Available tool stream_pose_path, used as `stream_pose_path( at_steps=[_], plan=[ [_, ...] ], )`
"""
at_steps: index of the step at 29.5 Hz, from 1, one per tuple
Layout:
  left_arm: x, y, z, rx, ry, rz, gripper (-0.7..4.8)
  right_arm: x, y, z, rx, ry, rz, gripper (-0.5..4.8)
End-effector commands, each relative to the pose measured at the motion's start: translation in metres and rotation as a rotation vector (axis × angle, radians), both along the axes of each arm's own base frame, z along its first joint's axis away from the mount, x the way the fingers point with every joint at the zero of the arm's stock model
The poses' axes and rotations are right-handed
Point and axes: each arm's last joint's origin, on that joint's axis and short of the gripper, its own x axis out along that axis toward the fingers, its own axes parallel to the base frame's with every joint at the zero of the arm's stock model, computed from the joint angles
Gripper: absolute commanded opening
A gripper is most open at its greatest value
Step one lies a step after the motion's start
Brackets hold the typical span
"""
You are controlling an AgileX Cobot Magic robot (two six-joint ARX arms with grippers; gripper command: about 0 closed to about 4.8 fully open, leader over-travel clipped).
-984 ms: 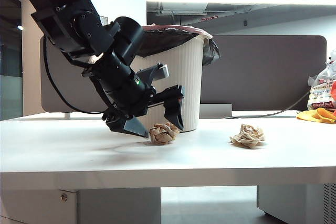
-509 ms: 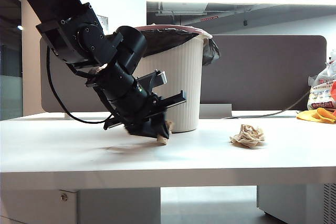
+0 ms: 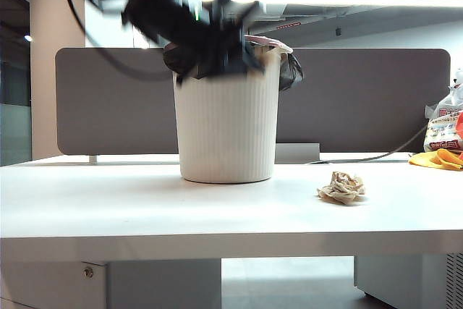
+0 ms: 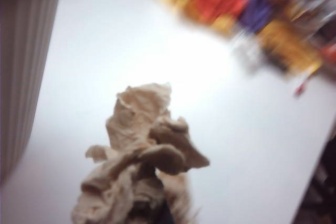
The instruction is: Pick up all the trash on the table and put it in the trash can.
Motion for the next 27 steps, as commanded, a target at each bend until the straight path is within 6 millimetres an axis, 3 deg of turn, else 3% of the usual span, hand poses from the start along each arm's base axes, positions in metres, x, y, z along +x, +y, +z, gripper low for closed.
stream_pose_path(
  at_steps=[1,7,12,17,25,26,27],
  plan=[
    [-0.011,0.006,0.055,-0.071,-0.149,-0.010,-0.06,-0.003,-0.003,0.017,0.048,-0.107,-0.045,-0.04],
    [-0.014,0.019,0.138,-0.044,-0.382,0.098,-0.06,-0.002,-0.004,0.054,0.128,-0.251,-0.084,-0.04],
    [0.006,0.029,0.169,0.038,-0.450,0.200,-0.06,0.005,0.000,0.085,0.166,-0.323,-0.083,-0.04],
    [0.038,0.037,0.163,0.073,-0.412,0.247,-0.06,0.015,0.006,0.102,0.158,-0.377,-0.078,-0.04],
    [0.079,0.033,0.116,0.132,-0.324,0.263,-0.01,0.019,0.009,0.104,0.155,-0.368,-0.076,-0.03],
    [0.082,0.033,0.111,0.139,-0.316,0.267,0.46,0.018,0.008,0.103,0.156,-0.361,-0.077,-0.04],
    [0.084,0.033,0.108,0.145,-0.314,0.268,1.27,0.018,0.008,0.103,0.158,-0.352,-0.078,-0.04]
  ],
)
